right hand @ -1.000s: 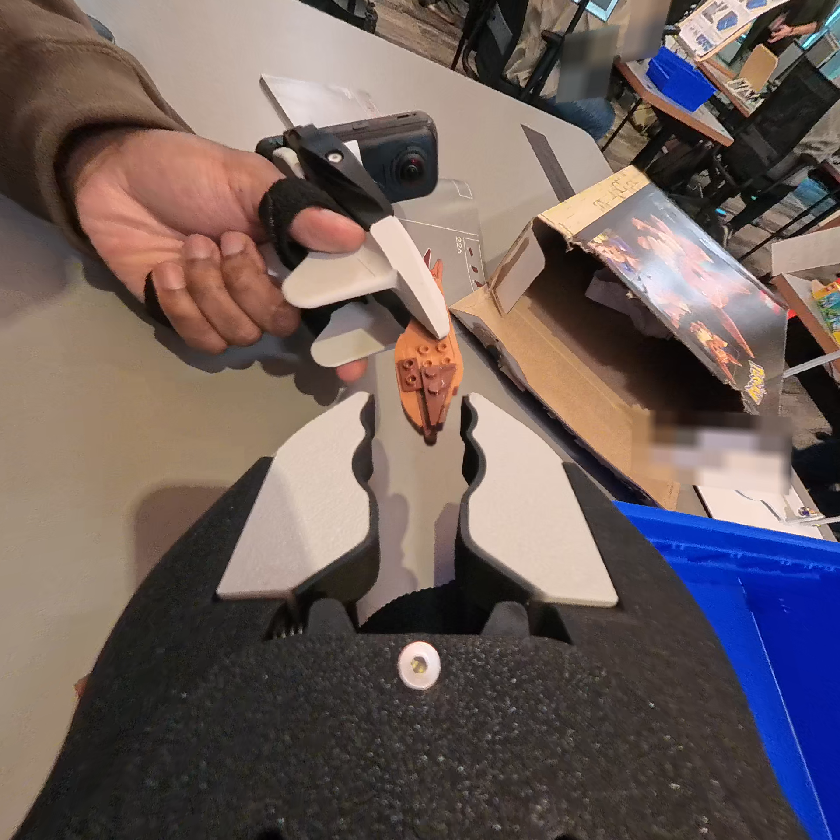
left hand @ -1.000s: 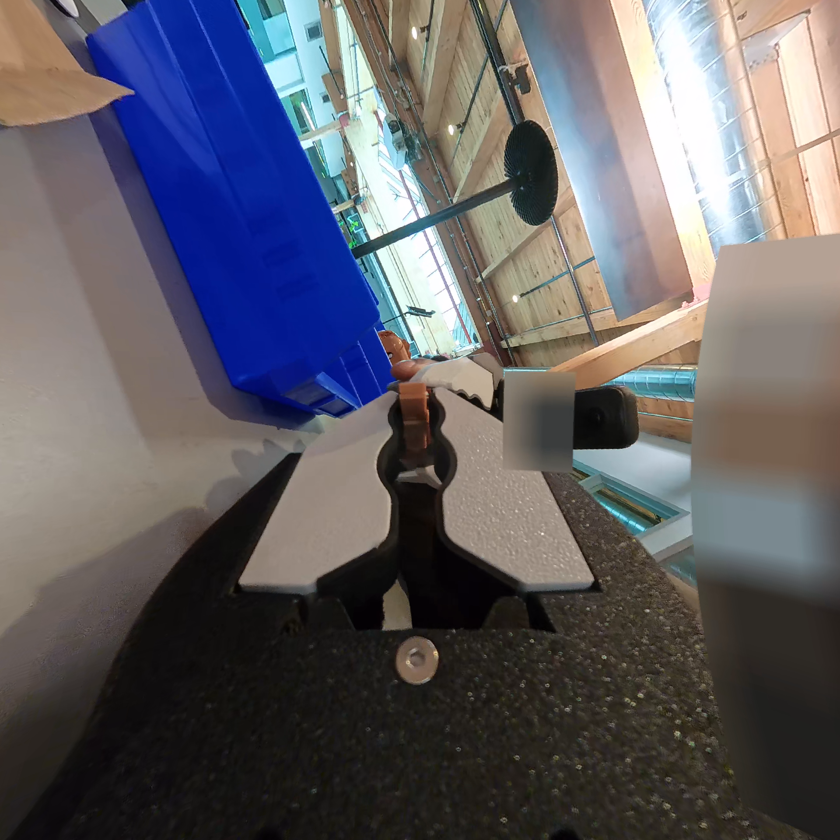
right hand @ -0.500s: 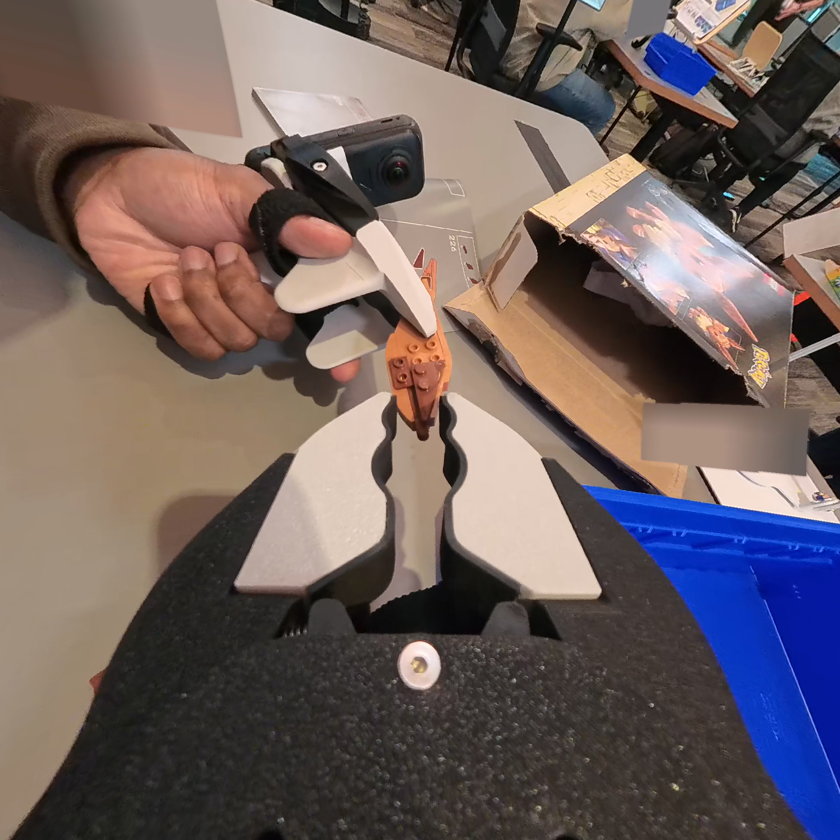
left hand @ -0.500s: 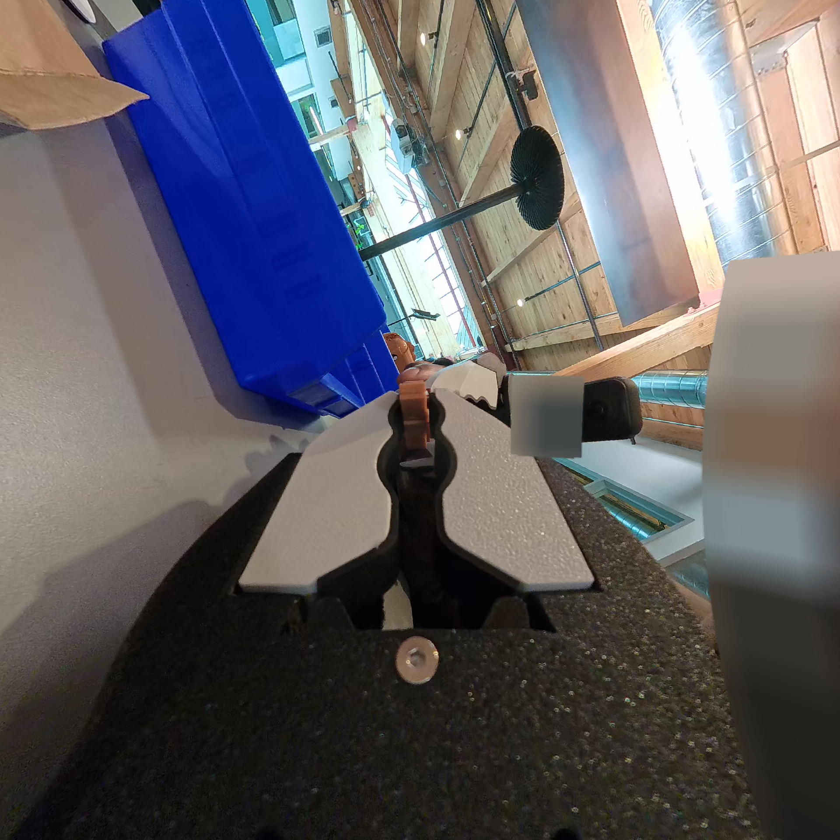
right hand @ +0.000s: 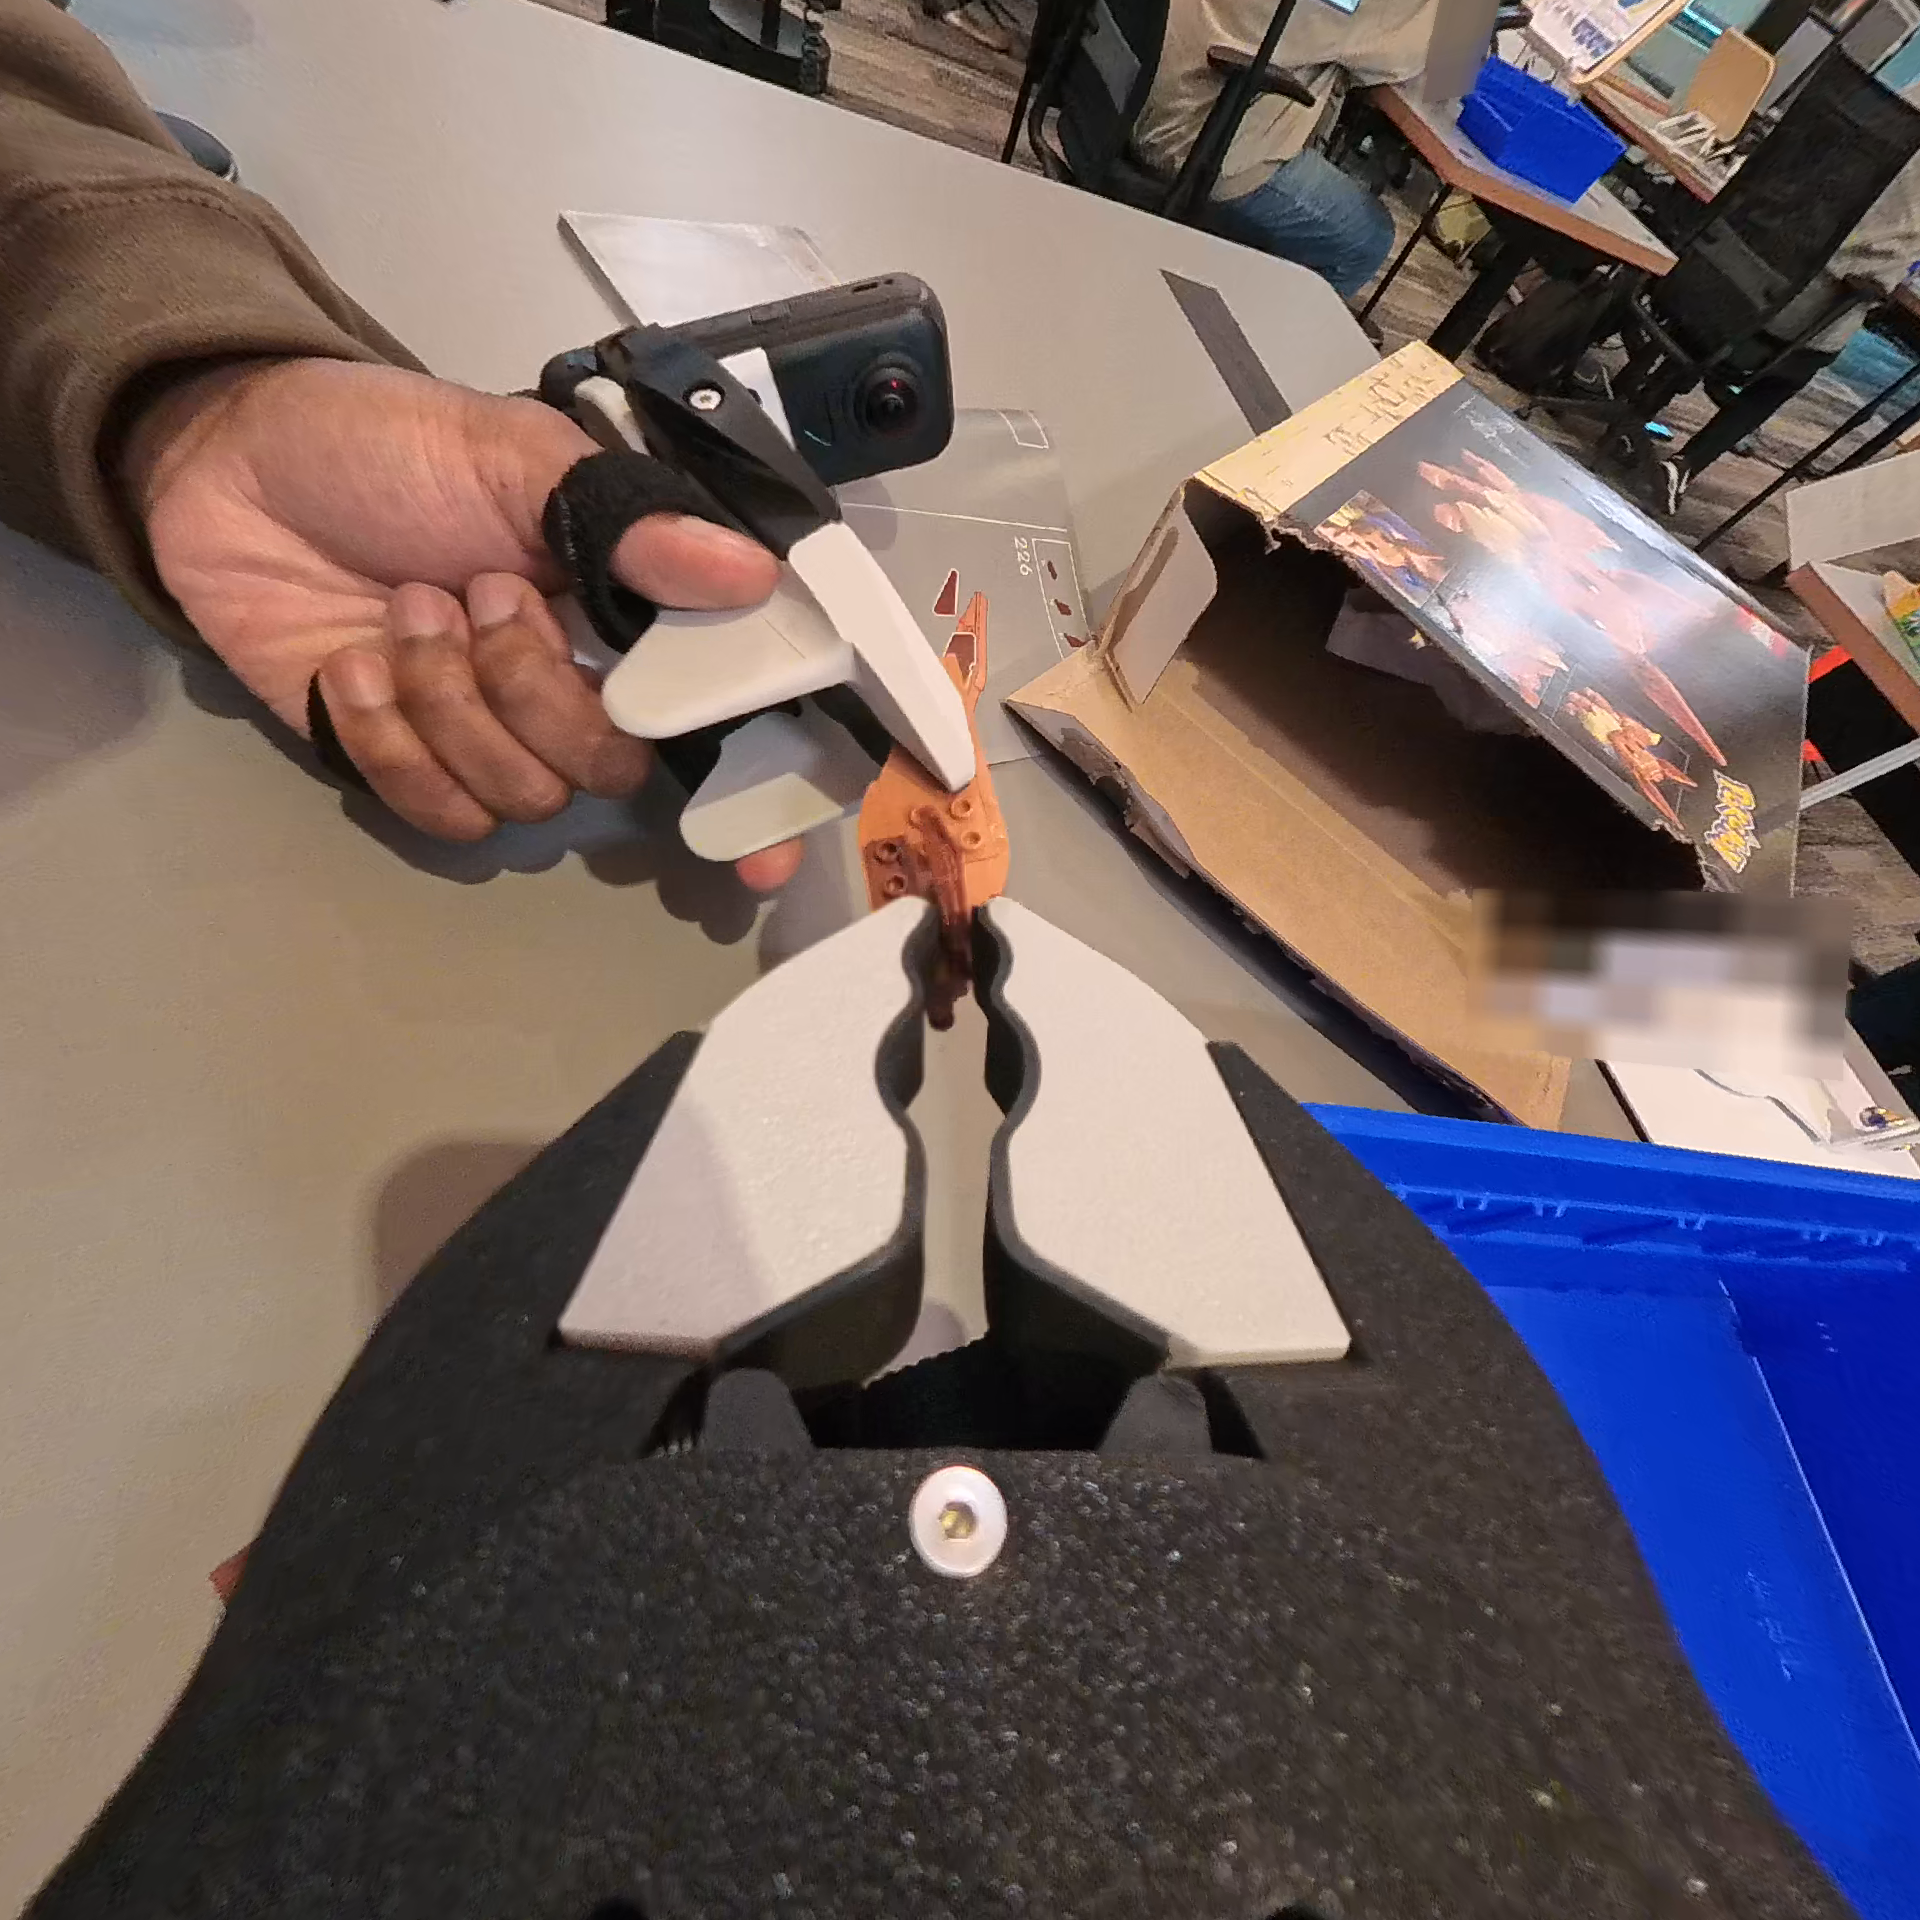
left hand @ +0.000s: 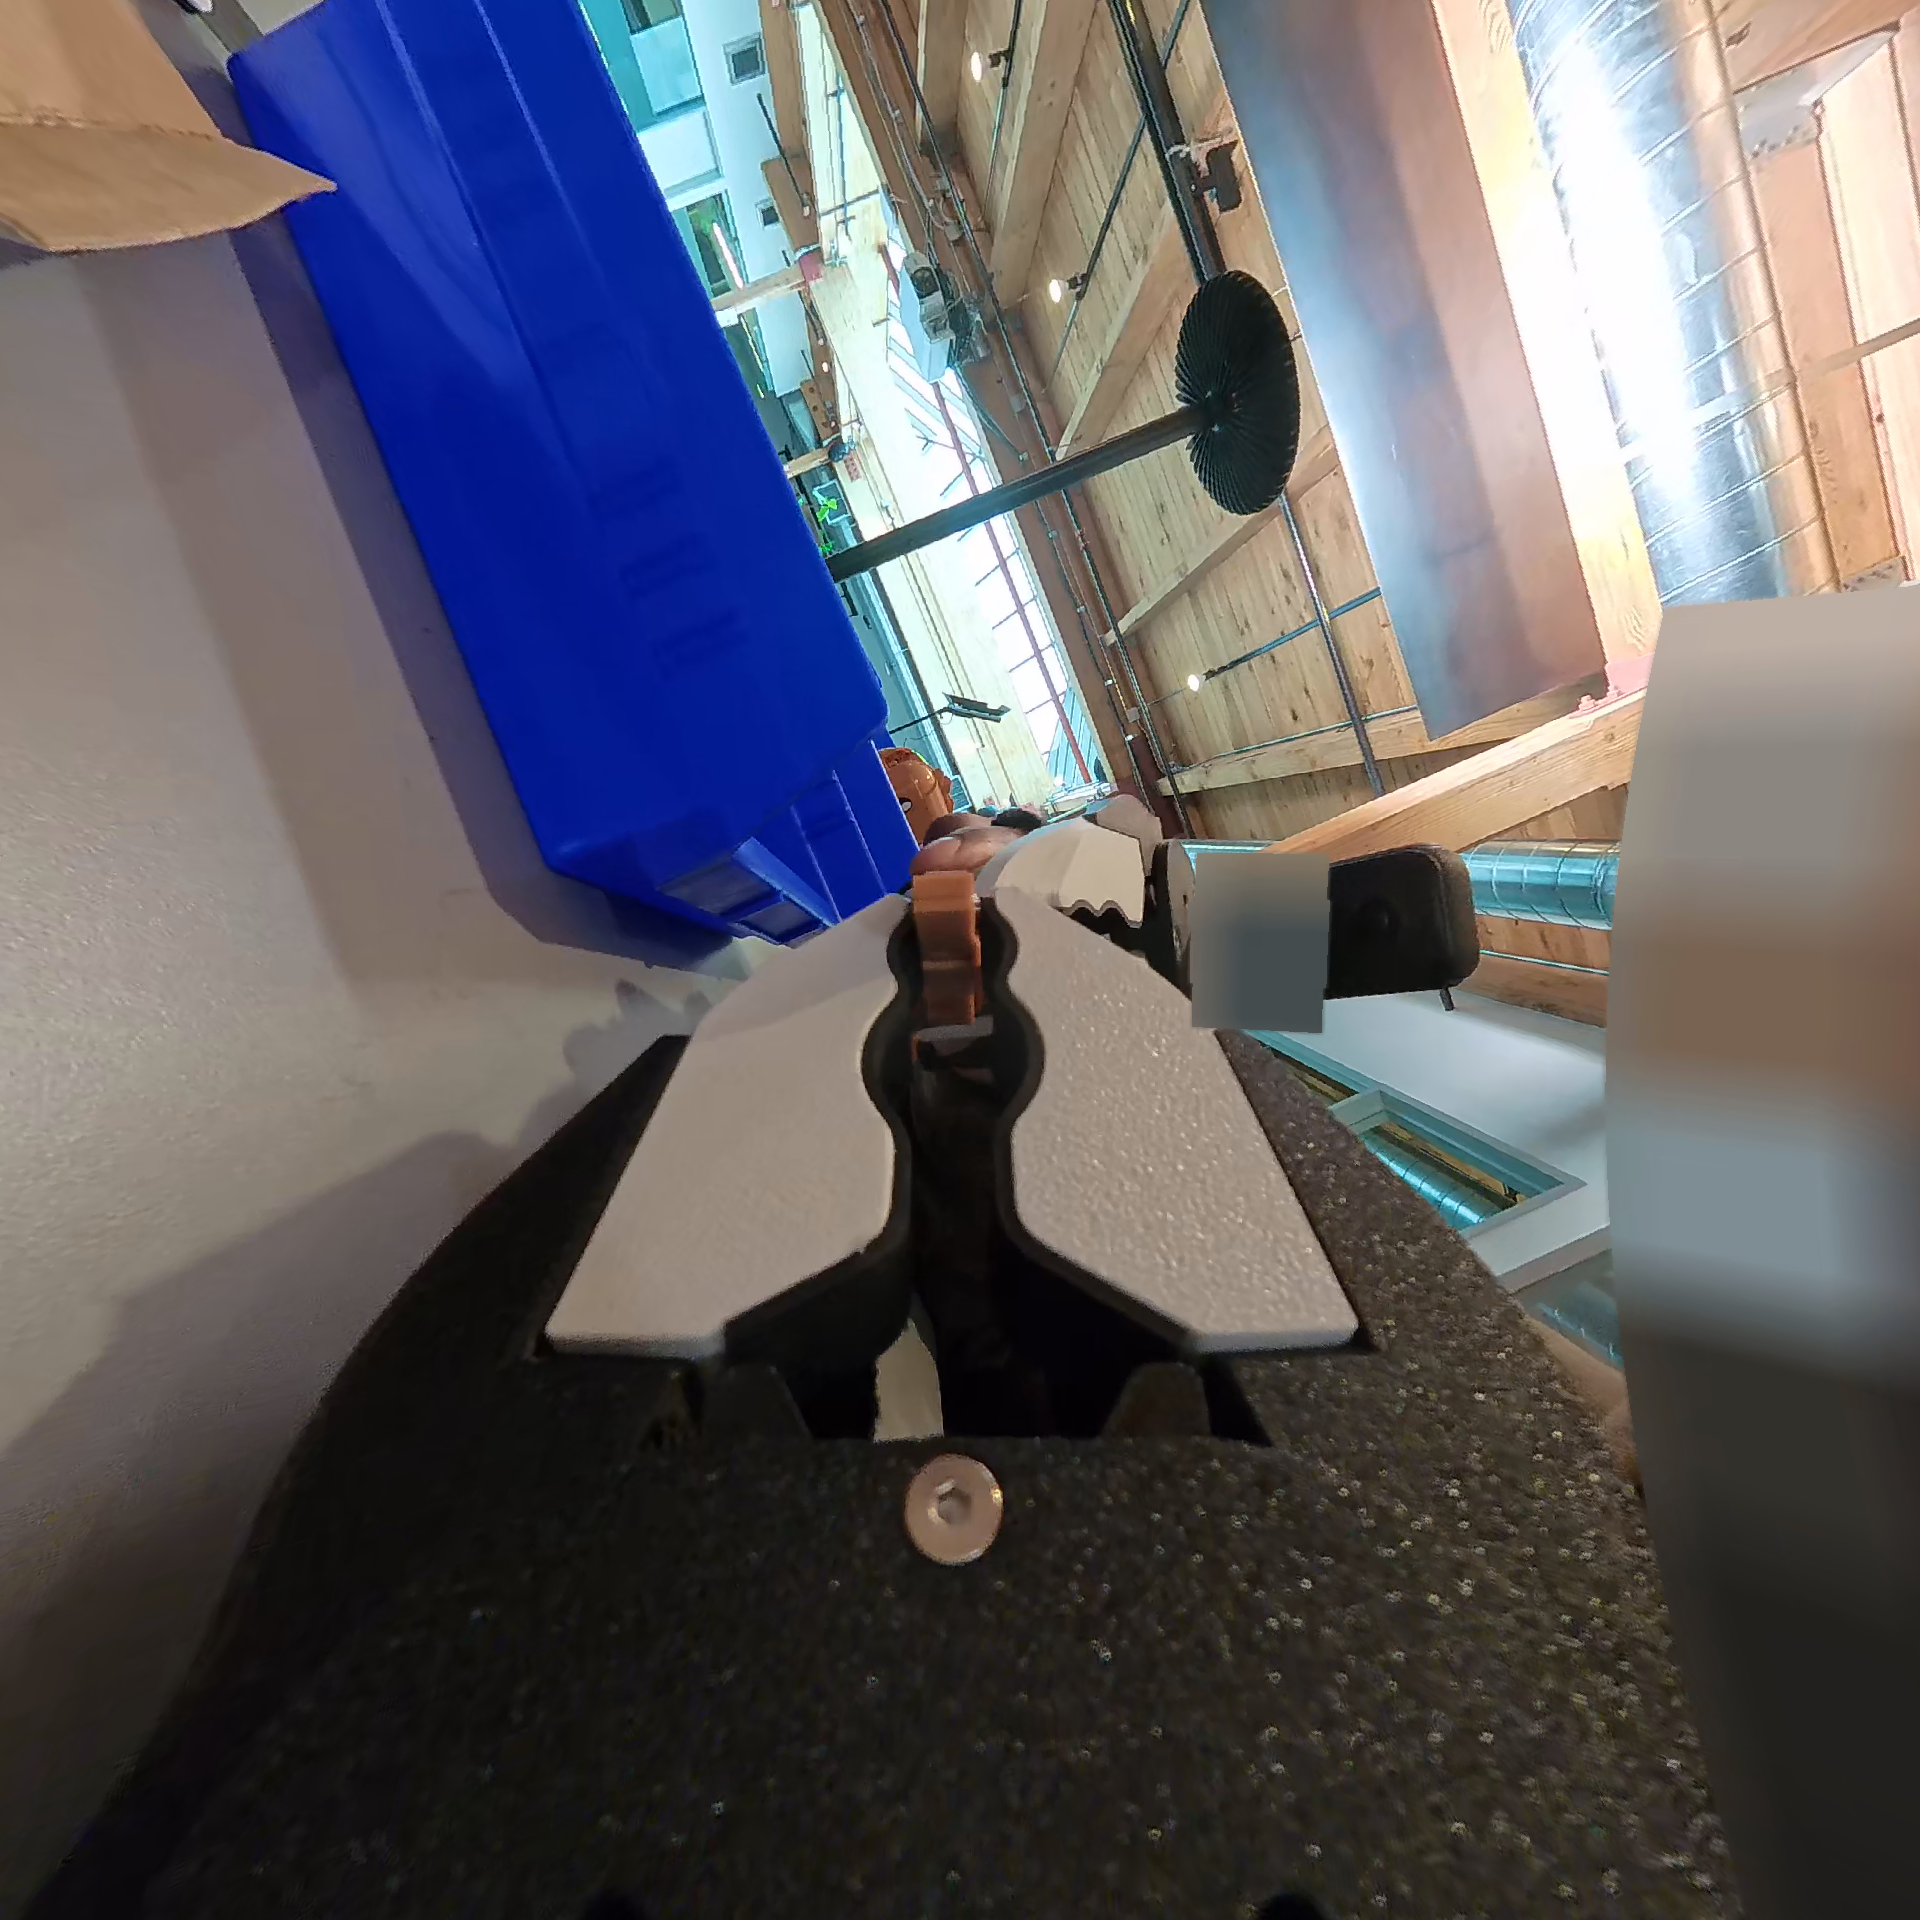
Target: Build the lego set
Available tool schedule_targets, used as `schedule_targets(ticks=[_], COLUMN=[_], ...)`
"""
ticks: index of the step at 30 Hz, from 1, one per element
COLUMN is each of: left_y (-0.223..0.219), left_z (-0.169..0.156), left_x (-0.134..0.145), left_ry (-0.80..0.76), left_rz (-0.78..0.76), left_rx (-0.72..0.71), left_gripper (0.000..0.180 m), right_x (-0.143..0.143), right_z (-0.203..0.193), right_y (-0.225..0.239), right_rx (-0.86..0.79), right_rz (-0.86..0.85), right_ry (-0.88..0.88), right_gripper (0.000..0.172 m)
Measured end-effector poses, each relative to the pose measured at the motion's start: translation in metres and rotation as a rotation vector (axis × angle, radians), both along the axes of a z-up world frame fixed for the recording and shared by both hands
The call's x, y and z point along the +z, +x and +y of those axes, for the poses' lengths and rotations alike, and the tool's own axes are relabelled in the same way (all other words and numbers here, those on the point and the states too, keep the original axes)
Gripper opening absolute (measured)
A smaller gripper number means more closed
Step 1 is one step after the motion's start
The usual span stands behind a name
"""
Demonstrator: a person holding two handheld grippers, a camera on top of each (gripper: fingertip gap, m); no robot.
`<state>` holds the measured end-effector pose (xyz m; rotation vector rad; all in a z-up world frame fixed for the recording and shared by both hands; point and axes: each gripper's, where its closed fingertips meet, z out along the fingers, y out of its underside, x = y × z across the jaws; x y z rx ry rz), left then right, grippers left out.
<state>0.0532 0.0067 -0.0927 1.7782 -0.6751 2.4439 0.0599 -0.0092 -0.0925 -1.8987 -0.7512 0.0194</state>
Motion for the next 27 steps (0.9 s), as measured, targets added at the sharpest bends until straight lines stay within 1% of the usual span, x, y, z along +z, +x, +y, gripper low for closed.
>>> schedule_targets(ticks=[7, 15, 22, 27], left_y=[0.0001, 0.0000, 0.0000, 0.0001], left_z=[-0.0014, -0.0026, -0.0032, -0.0034], left_x=[-0.0004, -0.0003, -0.0004, -0.0009], left_ry=[0.001, 0.004, 0.001, 0.001], left_rz=[0.003, 0.003, 0.005, 0.009], left_rx=[-0.005, -0.012, -0.016, -0.017], left_gripper=[0.010, 0.010, 0.010, 0.010], right_x=[0.0008, 0.0048, 0.0064, 0.0064], right_z=[-0.0003, 0.0003, 0.0027, 0.0046], right_y=[-0.0019, -0.0037, -0.0020, 0.0018], right_rx=[0.008, 0.007, -0.018, -0.050], right_rz=[0.038, 0.192, 0.355, 0.398], right_ry=[-0.012, -0.052, -0.106, -0.121], right_gripper=[0.004, 0.007, 0.005, 0.005])
